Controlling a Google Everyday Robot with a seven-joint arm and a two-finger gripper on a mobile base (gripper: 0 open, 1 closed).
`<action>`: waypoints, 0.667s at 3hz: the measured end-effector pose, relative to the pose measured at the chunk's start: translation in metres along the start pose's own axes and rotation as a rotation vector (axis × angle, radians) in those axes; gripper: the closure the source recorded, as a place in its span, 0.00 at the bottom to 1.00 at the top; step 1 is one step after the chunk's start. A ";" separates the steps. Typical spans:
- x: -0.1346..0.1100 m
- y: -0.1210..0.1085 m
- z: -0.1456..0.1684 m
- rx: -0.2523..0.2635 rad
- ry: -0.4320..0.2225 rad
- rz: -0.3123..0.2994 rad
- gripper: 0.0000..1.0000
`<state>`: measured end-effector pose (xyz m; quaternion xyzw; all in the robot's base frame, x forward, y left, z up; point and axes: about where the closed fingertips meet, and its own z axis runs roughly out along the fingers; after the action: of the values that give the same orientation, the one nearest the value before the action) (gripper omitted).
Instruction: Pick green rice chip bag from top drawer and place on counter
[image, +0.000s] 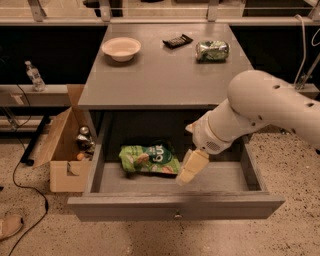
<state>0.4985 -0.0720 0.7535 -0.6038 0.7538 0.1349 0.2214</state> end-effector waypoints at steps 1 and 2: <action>-0.018 -0.022 0.026 0.033 -0.079 -0.014 0.00; -0.018 -0.022 0.026 0.033 -0.079 -0.015 0.00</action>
Offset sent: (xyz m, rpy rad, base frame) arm 0.0249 0.0199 -0.0103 0.0601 -0.0458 0.0041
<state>0.5277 -0.0498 0.7407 -0.5997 0.7421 0.1445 0.2622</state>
